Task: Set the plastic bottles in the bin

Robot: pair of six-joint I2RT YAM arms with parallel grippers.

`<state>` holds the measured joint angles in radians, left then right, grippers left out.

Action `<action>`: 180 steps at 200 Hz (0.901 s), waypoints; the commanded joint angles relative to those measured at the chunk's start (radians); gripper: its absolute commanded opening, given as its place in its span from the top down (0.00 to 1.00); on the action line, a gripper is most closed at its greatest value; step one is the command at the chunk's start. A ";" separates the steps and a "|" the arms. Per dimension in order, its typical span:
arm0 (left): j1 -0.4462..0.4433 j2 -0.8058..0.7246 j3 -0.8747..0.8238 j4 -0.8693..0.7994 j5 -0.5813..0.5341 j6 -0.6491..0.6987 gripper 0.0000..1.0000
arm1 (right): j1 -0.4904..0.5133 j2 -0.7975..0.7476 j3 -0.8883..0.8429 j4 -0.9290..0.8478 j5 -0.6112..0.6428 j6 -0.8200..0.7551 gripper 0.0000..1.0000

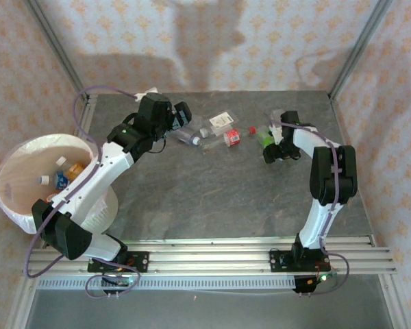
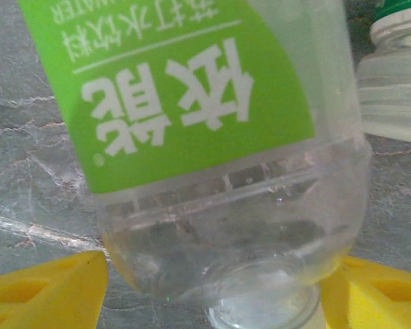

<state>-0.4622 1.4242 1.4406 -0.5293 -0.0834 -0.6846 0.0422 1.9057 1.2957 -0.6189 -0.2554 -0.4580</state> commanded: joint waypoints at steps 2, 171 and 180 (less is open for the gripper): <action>0.013 0.002 0.006 -0.028 -0.008 -0.020 0.00 | -0.001 0.040 0.004 -0.004 0.018 -0.014 0.27; 0.022 0.027 -0.011 -0.009 0.063 -0.034 0.00 | 0.082 -0.245 -0.219 0.190 0.071 0.204 0.72; 0.022 0.028 -0.014 -0.006 0.068 -0.035 0.00 | 0.082 -0.268 -0.243 0.213 0.070 0.223 0.73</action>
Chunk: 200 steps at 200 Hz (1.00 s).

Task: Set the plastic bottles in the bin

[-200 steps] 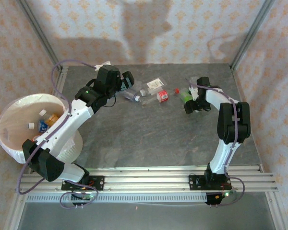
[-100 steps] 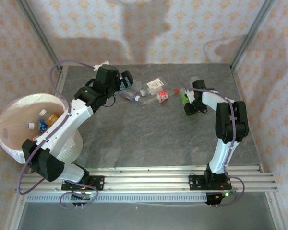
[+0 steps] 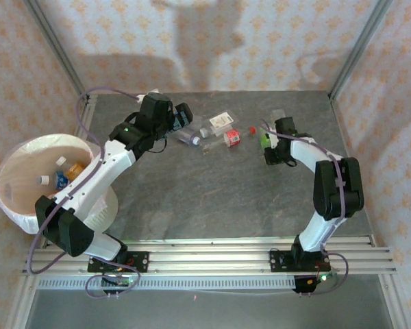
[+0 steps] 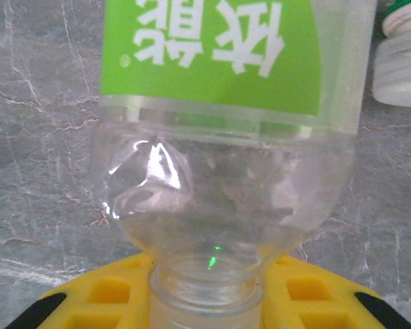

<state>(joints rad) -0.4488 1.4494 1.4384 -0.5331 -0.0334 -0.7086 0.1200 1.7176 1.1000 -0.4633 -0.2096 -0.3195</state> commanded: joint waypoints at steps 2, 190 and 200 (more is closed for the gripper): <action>0.009 0.004 -0.013 -0.001 0.019 -0.011 0.00 | 0.004 -0.084 -0.050 0.062 0.023 0.088 0.74; -0.033 0.171 -0.006 0.376 0.558 -0.015 0.00 | 0.237 -0.439 -0.183 0.358 -0.415 0.251 0.81; -0.035 0.176 -0.007 0.389 0.551 -0.016 0.00 | 0.251 -0.428 -0.167 0.360 -0.426 0.252 0.81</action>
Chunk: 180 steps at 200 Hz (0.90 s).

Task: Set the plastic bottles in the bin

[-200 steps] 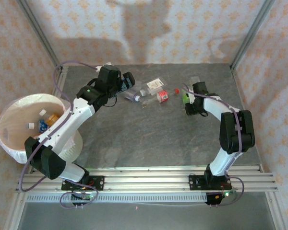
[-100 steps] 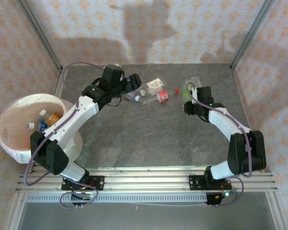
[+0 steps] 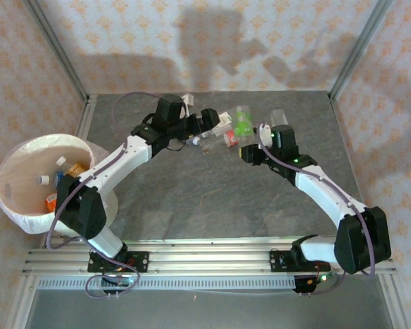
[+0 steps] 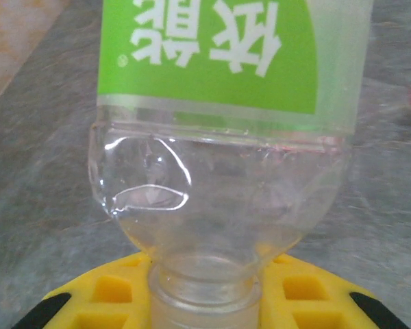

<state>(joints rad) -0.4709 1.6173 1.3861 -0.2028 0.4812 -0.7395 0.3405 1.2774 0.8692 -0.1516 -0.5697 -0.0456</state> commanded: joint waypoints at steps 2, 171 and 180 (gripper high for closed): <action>-0.013 0.009 0.044 0.062 0.037 0.013 0.00 | 0.033 0.014 0.066 0.048 -0.068 -0.022 0.81; -0.048 0.080 0.108 -0.012 -0.098 0.005 0.42 | 0.139 0.066 0.190 -0.050 -0.195 -0.049 0.43; -0.048 0.075 0.108 -0.017 -0.104 0.010 0.43 | 0.139 0.059 0.193 -0.055 -0.181 -0.036 0.31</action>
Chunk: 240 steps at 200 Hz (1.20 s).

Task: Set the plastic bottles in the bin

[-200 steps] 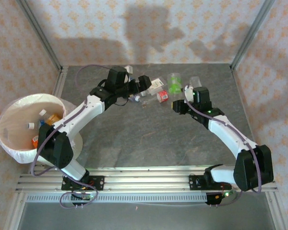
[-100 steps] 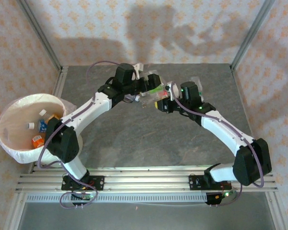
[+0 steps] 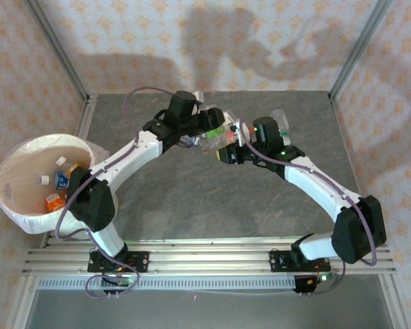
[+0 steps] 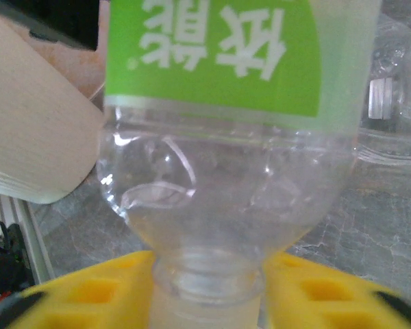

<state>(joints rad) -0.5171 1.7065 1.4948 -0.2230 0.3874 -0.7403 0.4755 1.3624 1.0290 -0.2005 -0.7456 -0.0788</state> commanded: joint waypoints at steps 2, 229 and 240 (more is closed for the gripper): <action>-0.001 -0.015 -0.001 0.002 -0.013 0.012 0.43 | 0.003 -0.029 0.034 -0.007 0.001 0.000 0.29; 0.082 -0.341 0.070 -0.394 -0.405 0.266 0.47 | 0.004 -0.288 -0.199 0.153 0.656 0.142 0.01; 0.084 -0.368 0.067 -0.411 -0.447 0.269 0.47 | 0.004 -0.280 -0.197 0.159 0.642 0.142 0.01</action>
<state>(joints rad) -0.4385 1.4193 1.5219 -0.5472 0.0868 -0.5259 0.4751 1.0691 0.8337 -0.0830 -0.1223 0.0772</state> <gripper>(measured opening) 0.531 0.992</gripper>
